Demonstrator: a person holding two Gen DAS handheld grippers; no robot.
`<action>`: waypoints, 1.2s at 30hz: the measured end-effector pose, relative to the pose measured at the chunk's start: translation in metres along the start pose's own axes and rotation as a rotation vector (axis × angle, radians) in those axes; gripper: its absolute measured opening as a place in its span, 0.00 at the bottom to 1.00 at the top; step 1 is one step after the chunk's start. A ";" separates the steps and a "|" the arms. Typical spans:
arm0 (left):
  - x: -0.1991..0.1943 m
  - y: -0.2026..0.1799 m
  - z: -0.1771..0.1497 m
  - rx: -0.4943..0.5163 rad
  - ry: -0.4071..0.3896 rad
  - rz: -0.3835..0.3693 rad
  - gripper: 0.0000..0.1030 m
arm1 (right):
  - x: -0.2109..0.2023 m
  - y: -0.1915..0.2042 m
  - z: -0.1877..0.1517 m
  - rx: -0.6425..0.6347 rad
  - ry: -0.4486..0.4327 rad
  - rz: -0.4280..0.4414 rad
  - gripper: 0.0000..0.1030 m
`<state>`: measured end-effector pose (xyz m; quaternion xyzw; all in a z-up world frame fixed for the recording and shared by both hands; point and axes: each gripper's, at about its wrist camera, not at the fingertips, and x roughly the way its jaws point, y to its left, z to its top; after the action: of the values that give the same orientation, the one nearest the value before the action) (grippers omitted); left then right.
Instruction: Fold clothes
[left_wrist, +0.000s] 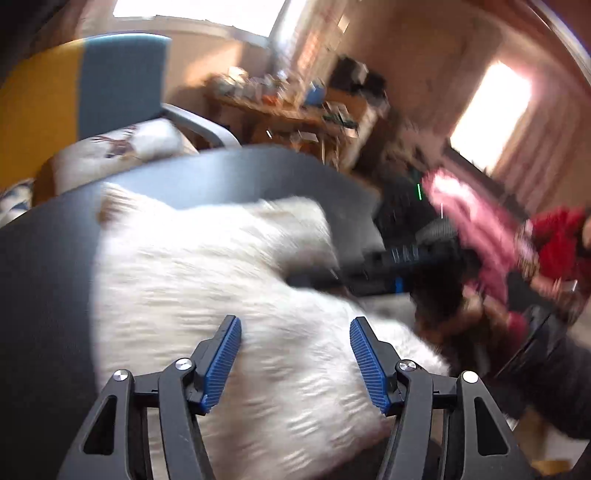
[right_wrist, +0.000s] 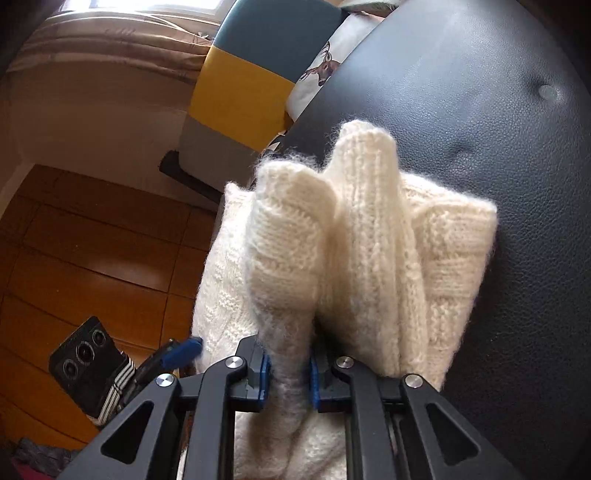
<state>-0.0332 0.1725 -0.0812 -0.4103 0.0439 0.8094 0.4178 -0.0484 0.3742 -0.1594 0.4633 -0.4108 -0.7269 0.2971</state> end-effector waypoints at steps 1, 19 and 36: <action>0.010 -0.010 -0.005 0.013 0.009 -0.003 0.59 | -0.004 -0.006 0.001 0.028 0.007 0.030 0.14; 0.008 -0.034 -0.035 0.090 0.039 0.005 0.73 | -0.037 0.016 -0.004 -0.101 0.085 -0.091 0.24; -0.003 -0.033 -0.044 -0.014 0.026 -0.121 0.75 | 0.020 0.027 0.028 -0.496 0.083 -0.406 0.15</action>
<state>0.0185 0.1735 -0.0995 -0.4256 0.0188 0.7777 0.4623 -0.0809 0.3542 -0.1378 0.4786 -0.1077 -0.8297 0.2663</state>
